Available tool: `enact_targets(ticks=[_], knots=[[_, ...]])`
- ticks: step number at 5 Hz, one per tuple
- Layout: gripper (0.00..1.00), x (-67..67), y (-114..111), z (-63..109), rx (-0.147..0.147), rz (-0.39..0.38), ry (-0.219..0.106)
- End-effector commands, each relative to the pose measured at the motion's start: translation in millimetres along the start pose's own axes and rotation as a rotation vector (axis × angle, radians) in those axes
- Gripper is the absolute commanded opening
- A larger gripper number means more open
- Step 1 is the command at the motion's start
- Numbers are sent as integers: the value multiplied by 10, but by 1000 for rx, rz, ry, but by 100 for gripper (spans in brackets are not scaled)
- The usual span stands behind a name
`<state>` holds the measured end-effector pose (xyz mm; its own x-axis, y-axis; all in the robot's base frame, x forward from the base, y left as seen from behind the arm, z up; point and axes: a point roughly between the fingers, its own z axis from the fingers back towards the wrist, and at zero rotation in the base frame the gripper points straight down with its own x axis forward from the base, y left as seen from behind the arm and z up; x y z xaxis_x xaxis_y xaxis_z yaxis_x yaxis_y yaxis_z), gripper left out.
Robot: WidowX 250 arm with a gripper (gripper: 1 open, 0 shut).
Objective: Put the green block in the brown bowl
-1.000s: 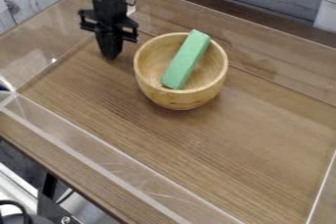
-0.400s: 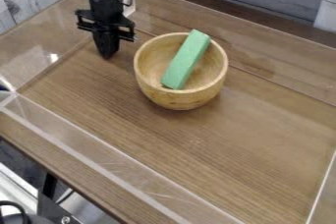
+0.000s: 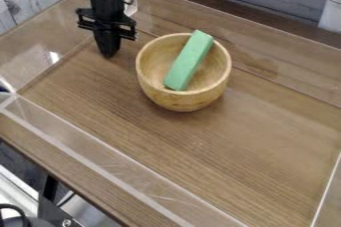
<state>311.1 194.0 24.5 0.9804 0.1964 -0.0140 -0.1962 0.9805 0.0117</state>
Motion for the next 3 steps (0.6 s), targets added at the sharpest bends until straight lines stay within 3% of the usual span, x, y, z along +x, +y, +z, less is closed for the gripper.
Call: enact_targets(ticks=[1, 2, 3], knots=[[0, 37, 96, 84, 10, 19, -25], [100, 33, 100, 107, 7, 22, -21], [100, 26, 100, 152, 1, 27, -20]])
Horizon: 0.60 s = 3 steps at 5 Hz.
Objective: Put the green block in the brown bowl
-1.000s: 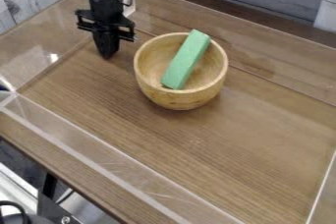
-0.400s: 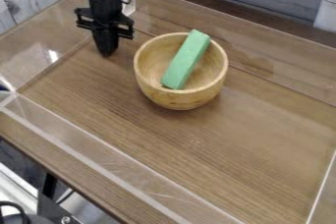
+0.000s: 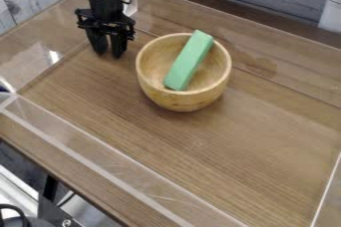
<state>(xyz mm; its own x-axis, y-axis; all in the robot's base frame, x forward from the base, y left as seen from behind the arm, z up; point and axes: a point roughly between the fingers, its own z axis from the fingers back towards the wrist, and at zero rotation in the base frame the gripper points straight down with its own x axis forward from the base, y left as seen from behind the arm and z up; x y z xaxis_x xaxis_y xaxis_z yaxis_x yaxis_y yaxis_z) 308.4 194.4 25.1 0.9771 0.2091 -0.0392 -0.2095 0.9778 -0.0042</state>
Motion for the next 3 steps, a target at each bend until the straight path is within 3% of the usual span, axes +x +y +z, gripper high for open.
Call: enact_targets(ticks=[1, 3], knots=[[100, 29, 80, 285, 4, 20, -57], [100, 16, 63, 923, -46, 18, -125]])
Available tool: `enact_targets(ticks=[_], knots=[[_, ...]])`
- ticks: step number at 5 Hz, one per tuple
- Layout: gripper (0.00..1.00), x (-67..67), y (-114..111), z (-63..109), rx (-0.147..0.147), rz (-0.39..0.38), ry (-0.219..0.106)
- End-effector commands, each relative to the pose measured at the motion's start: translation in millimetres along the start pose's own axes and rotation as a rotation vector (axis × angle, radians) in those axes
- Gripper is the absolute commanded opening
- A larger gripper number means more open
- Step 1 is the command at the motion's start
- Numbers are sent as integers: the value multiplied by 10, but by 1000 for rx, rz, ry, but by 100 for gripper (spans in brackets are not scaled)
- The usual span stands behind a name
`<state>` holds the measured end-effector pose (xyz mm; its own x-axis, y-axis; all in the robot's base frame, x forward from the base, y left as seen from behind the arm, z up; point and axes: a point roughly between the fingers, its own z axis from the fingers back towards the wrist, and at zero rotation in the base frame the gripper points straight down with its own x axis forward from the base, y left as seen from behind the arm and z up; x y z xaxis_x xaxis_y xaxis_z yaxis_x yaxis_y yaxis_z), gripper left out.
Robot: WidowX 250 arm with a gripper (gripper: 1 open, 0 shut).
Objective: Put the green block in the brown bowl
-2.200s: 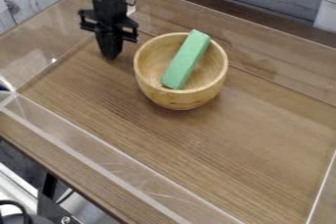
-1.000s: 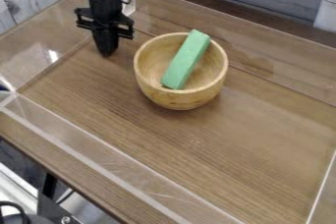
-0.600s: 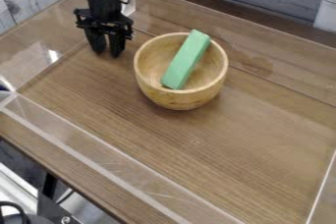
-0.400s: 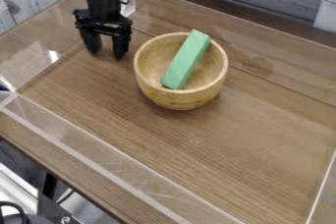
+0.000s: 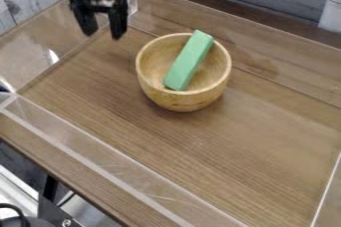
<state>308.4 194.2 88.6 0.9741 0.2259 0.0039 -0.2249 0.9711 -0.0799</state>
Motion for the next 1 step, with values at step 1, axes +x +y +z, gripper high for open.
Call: enact_targets(ticks=[1], knots=[[100, 35, 11, 549, 29, -10, -108]])
